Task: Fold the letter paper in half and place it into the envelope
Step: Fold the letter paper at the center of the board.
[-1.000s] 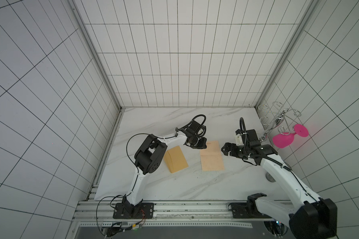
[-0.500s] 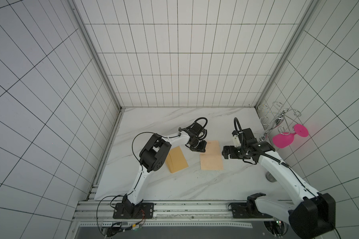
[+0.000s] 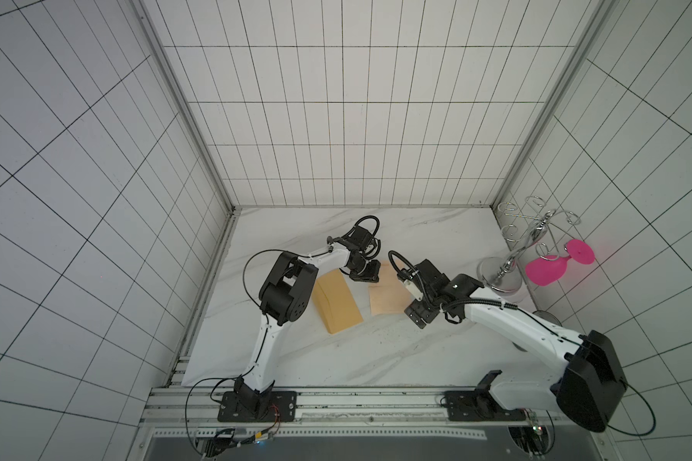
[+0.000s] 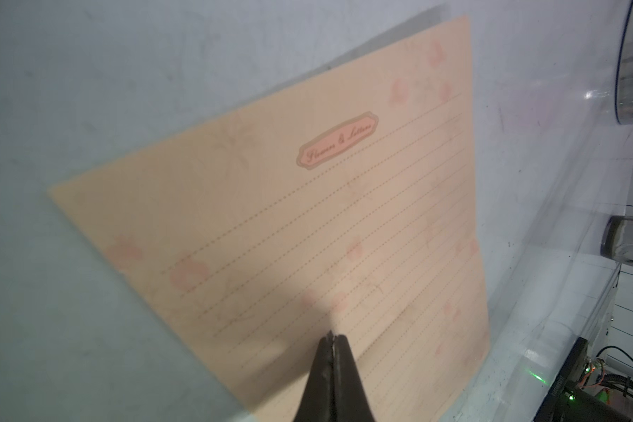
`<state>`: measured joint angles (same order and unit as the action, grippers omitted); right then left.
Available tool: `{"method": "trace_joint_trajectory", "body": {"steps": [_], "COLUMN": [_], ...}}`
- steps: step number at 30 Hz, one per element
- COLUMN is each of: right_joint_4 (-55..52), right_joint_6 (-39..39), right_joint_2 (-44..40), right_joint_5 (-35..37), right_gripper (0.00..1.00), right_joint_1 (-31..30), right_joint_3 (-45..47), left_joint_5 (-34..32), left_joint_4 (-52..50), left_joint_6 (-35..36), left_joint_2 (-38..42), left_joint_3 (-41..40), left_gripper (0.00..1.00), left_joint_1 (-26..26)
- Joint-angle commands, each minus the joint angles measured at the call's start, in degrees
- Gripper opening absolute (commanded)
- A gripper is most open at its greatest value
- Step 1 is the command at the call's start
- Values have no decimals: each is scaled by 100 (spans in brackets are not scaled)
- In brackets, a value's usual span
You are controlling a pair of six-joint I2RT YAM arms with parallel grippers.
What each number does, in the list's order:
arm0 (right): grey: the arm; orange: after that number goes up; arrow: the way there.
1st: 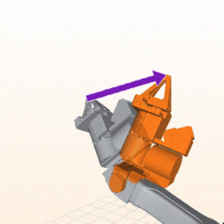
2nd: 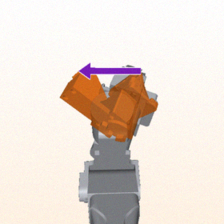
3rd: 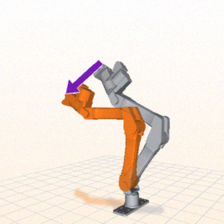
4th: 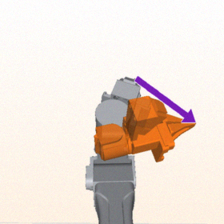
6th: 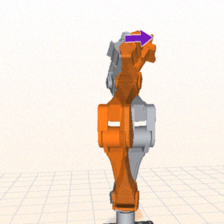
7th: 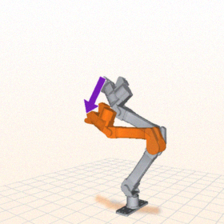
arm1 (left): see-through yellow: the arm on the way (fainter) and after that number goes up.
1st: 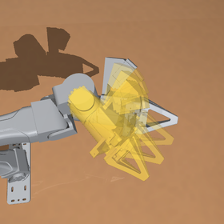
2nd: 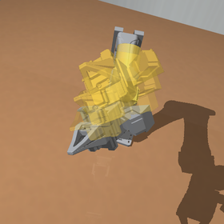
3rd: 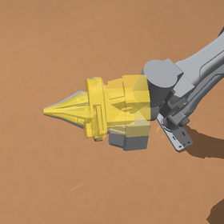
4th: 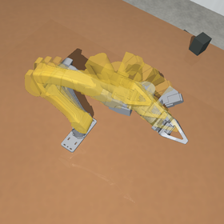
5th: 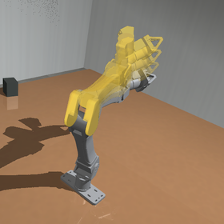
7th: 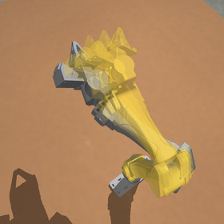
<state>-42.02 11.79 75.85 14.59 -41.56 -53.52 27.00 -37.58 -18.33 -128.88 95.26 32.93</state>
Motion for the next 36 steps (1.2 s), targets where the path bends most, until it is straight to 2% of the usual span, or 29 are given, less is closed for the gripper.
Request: {"method": "trace_joint_trajectory", "body": {"steps": [1,8,13,17,26,36], "right_joint_4": [467,1194,1504,1979,3061,3505], "right_joint_6": [942,789,414,67,-377,-410], "right_joint_2": [297,1017,1581,1693,2186,2889], "right_joint_5": [660,501,307,190,717,1479], "right_gripper": [99,99,99,99,100,98], "right_joint_1": [-445,-985,-1214,-1374,-1564,-1589], "right_joint_3": [347,299,15,71,236,199], "left_joint_5": [-628,-545,-523,-475,-353,-339], "left_joint_4": [-947,-1155,-1196,-1285,-1315,-1388], "left_joint_6": [476,629,642,620,578,620], "left_joint_2": [-456,-594,-603,-656,-698,-658], "left_joint_3": [-5,70,-6,-8,-70,-182], "left_gripper": [0,0,0,0,0,0], "left_joint_1": [-36,-39,-41,-42,-45,-56]}}
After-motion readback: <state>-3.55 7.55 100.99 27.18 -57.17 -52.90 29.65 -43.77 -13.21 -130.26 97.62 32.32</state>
